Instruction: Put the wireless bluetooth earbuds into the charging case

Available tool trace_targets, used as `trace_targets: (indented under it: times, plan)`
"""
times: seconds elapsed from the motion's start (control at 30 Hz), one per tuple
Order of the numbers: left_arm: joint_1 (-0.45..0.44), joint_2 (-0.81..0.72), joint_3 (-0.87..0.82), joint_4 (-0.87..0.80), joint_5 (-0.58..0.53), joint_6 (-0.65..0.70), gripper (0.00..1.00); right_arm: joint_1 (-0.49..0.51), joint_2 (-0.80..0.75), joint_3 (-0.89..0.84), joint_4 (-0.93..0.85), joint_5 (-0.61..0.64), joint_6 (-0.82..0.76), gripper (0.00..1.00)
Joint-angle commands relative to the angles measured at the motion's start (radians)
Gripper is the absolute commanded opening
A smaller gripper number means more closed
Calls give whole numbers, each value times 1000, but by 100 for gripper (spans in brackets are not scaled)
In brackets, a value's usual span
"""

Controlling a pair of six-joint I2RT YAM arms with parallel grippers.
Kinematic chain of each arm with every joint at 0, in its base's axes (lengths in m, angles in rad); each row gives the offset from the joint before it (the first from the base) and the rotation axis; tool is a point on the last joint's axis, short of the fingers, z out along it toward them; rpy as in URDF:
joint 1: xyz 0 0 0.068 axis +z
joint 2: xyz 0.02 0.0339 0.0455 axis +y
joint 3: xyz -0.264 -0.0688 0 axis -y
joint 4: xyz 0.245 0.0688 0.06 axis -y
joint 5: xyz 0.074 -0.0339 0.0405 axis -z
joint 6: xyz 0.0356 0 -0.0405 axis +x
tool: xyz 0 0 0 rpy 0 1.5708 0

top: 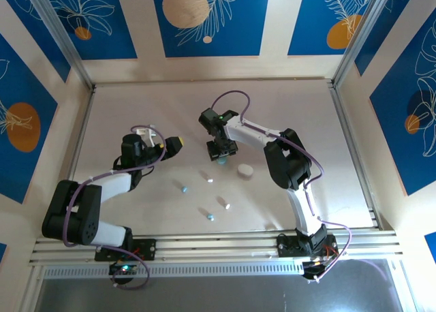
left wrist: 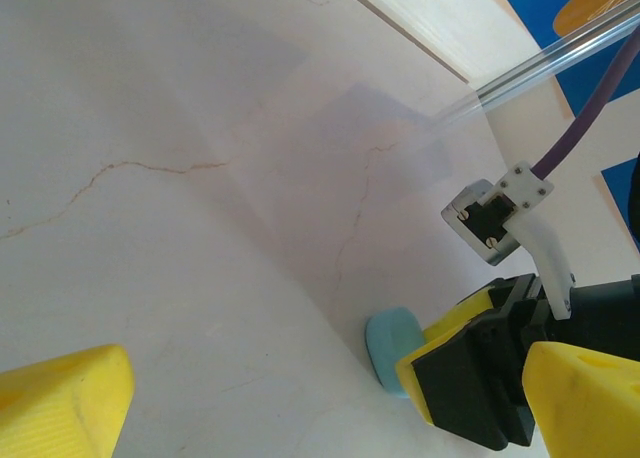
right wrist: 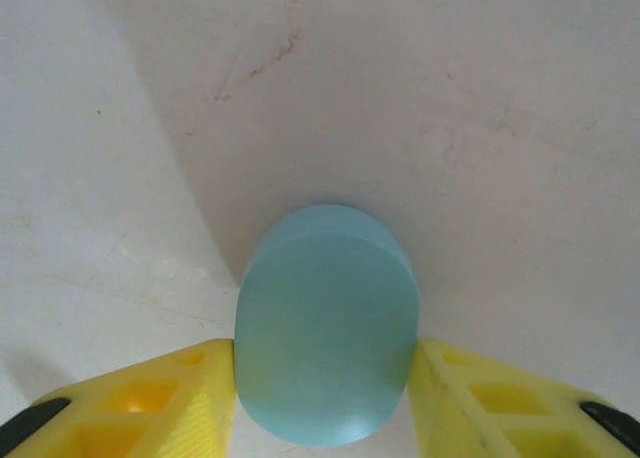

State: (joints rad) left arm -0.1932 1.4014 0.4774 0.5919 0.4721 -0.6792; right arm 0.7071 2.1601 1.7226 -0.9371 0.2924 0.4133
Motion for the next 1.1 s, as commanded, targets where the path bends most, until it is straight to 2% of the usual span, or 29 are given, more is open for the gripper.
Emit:
trace_targets:
  times: [0.0, 0.4, 0.77, 0.9, 1.07]
  plan:
    - [-11, -2, -8, 33, 29, 4, 100, -4, 25, 28, -23, -29, 13, 48]
    - [-13, 9, -7, 46, 36, 2, 100, -5, 29, 28, -19, -40, 15, 48]
    - [-26, 22, 2, 49, 40, 9, 100, -12, 13, 21, -14, -42, 26, 39]
    - [-56, 40, 24, 31, 42, 23, 100, -28, -32, -11, 16, -80, 44, 39]
    - [-91, 87, 53, 53, 82, 7, 100, -75, -142, -113, 115, -211, 79, 39]
